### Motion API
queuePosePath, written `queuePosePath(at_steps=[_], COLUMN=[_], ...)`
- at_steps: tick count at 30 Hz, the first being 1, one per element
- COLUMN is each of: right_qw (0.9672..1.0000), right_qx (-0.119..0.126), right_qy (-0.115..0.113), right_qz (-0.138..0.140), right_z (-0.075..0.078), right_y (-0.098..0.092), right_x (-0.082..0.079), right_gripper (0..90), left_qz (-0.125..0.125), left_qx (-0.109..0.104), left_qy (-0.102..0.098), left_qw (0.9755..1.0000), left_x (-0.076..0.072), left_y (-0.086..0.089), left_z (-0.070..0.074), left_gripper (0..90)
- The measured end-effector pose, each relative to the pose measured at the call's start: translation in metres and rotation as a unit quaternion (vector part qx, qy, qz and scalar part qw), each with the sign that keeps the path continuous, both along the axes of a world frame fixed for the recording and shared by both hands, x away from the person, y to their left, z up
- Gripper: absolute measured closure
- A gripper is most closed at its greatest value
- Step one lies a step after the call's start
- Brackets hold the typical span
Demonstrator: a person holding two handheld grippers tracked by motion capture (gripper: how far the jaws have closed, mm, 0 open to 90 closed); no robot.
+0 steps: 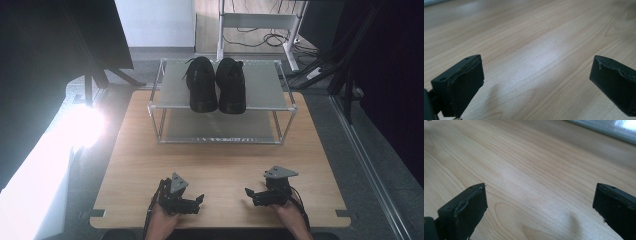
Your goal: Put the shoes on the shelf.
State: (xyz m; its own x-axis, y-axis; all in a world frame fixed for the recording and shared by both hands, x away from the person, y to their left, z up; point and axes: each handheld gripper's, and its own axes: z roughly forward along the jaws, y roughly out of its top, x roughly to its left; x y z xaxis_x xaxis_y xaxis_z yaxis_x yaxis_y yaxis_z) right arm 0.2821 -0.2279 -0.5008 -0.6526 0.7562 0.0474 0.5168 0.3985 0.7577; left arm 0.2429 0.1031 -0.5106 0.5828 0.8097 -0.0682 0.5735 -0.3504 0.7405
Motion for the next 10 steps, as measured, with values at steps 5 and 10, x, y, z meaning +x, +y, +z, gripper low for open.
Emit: queuePosePath(at_steps=[5,10], right_qw=[0.9999,0.9993], right_qx=[-0.011,-0.03], right_qy=[0.01,0.02], right_qz=[0.002,0.009], right_z=[-0.007,-0.013], right_y=[-0.001,0.001], right_x=[0.0,0.0], right_gripper=[0.0,0.1], left_qz=[-0.004,-0.01], left_qx=[0.017,0.035], left_qy=[0.008,0.019], left_qw=[0.9998,0.9991], left_x=[0.0,0.001], left_y=[-0.004,-0.008], left_z=[-0.004,-0.009], left_gripper=[0.0,0.0])
